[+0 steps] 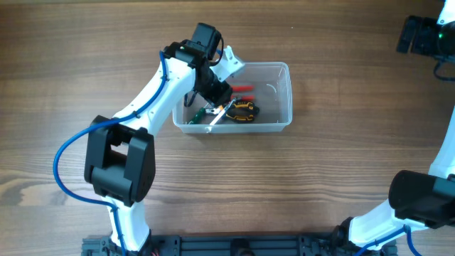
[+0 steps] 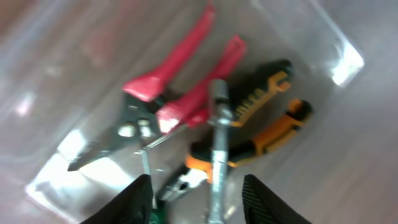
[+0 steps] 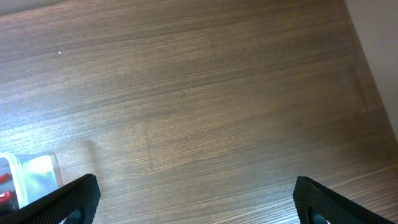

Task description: Pack container

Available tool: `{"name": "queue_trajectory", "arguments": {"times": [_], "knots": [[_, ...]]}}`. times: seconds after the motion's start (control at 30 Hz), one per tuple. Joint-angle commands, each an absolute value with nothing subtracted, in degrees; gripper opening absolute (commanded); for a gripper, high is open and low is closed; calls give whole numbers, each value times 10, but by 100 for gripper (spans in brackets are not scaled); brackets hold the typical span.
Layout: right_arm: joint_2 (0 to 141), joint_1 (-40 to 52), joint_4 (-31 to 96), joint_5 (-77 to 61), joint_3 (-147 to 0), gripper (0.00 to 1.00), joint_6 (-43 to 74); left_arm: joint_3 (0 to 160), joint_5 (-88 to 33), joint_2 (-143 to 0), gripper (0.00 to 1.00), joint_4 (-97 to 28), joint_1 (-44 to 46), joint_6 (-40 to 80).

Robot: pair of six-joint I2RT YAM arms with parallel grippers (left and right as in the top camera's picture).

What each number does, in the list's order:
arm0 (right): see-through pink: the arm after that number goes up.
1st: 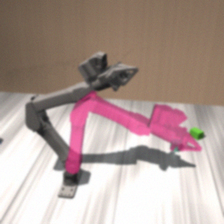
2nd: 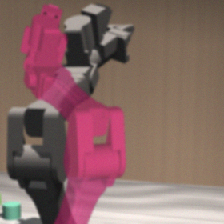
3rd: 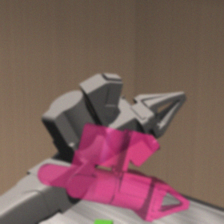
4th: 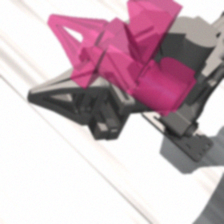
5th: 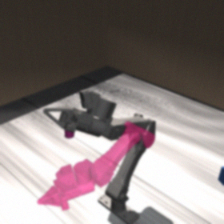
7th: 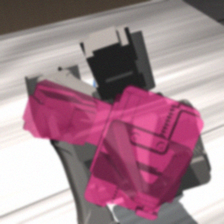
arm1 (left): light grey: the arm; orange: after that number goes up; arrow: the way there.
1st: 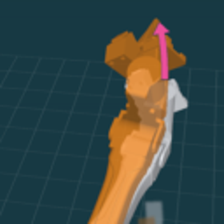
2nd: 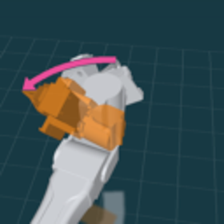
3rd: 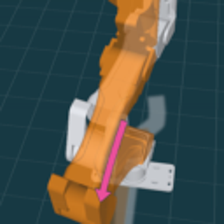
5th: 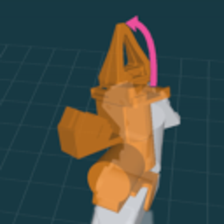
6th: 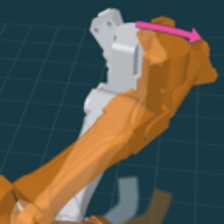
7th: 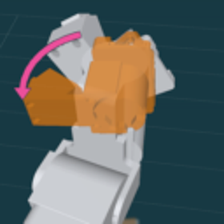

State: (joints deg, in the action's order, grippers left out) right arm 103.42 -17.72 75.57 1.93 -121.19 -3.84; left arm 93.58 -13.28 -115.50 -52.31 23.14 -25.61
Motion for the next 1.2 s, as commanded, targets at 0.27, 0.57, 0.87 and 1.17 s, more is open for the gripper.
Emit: {"name": "queue_trajectory", "arguments": {"times": [0.27, 0.57, 0.87, 1.17], "knots": [[1029, -175, 754, 15, -1211, 100, -29, 1078, -35, -1024, 100, -544, 206, -164], [1029, -175, 754, 15, -1211, 100, -29, 1077, -36, -829, 100, -650, 201, -36], [1029, -176, 754, 15, -1211, 100, -29, 1077, -62, -757, 100, -821, 201, 102], [1029, -175, 754, 15, -1211, 100, -29, 1077, -61, -757, 100, -871, 201, 101]]}}
